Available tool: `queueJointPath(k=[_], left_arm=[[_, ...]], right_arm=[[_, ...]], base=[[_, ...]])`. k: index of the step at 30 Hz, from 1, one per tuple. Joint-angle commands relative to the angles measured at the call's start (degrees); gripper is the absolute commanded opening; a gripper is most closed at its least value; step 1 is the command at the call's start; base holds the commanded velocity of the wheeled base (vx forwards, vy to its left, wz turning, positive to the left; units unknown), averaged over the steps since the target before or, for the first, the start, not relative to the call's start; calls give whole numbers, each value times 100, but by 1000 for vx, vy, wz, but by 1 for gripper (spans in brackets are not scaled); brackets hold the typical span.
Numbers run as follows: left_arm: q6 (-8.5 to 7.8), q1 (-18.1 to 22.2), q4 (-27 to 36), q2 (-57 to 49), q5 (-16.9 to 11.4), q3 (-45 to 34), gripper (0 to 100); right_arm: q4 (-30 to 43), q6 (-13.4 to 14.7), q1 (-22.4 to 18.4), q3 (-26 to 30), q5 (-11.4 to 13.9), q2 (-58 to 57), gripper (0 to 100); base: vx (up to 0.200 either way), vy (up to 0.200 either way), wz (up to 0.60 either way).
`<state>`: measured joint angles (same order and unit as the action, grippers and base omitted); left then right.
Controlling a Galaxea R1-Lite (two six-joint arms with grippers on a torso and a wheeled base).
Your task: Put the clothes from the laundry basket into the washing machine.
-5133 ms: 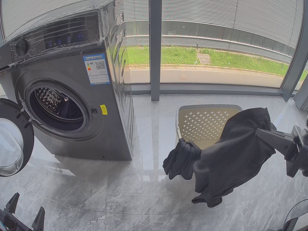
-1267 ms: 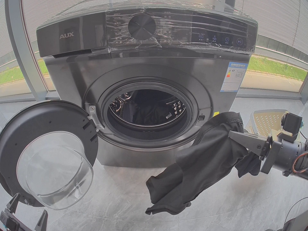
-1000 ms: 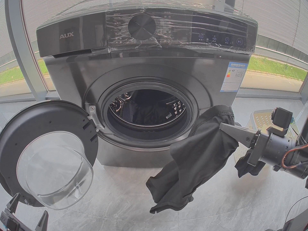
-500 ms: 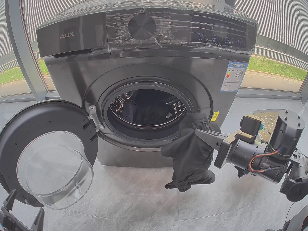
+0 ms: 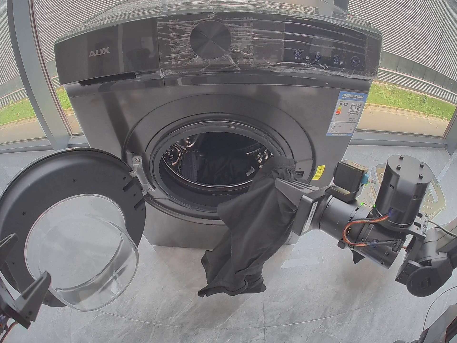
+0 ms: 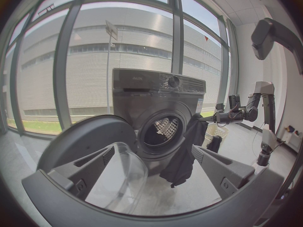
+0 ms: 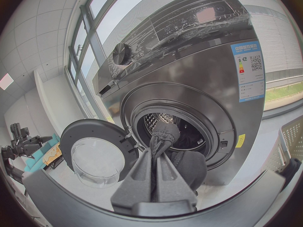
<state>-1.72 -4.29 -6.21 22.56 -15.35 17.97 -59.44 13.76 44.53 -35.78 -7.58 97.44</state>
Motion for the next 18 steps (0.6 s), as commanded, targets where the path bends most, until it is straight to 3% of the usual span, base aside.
queueJointPath(k=[1,4,8,14,18], left_arm=[[189,-793,-1401,2753,-557,-136,100],[233,-1522,-2130,3632,-513,-180,100],[225,-2049,-2649,4370,-390,-250,100],[251,-2243,-2869,5197,-355,-197,100],[225,-2269,-3379,5865,-355,-197,100]], right_arm=[[135,364,161,-641,-419,293,0],[222,434,170,-817,-446,311,0],[231,469,187,-1063,-534,328,0],[249,628,196,-1212,-595,355,0],[240,636,205,-1195,-586,355,0]], base=[[0,0,0],[0,0,0],[0,0,0],[0,0,0],[0,0,0]])
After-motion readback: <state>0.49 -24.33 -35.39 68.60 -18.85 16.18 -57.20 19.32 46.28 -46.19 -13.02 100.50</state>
